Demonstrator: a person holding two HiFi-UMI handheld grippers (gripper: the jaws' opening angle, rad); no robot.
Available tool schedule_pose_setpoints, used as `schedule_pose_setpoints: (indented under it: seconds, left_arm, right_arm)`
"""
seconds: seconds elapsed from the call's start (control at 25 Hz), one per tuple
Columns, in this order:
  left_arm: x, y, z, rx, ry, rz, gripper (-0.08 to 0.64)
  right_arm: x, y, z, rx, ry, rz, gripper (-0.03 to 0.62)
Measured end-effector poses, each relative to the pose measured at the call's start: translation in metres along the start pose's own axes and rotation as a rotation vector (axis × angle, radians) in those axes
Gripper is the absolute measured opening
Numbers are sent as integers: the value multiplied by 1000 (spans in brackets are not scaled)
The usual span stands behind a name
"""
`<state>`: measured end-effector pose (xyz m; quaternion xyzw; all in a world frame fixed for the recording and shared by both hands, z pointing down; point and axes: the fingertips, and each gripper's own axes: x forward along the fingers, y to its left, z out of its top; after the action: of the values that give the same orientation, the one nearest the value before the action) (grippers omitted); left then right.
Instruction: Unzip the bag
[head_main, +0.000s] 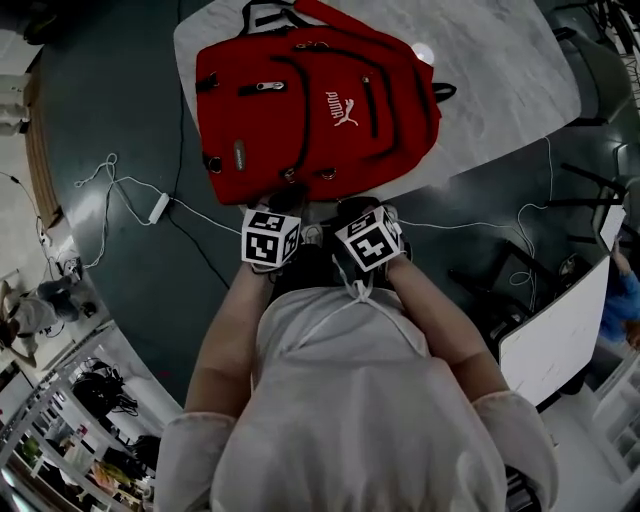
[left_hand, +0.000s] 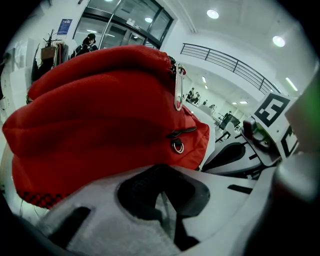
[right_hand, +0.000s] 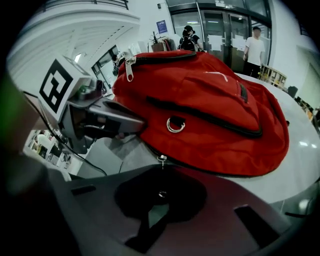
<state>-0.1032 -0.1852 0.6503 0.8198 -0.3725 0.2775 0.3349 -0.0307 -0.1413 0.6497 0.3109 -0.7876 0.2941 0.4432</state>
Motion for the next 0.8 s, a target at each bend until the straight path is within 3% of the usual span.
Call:
schedule_pose_setpoints:
  seconds: [0.36,0.8]
  left_arm:
    - [0,4,1,-56,-42,122,20]
    - [-1,7,0,-37,-64,237,20]
  right_arm:
    - [-13,-29,-19,11,13,83,28]
    - [-27,-80,-41,31,24,76,28]
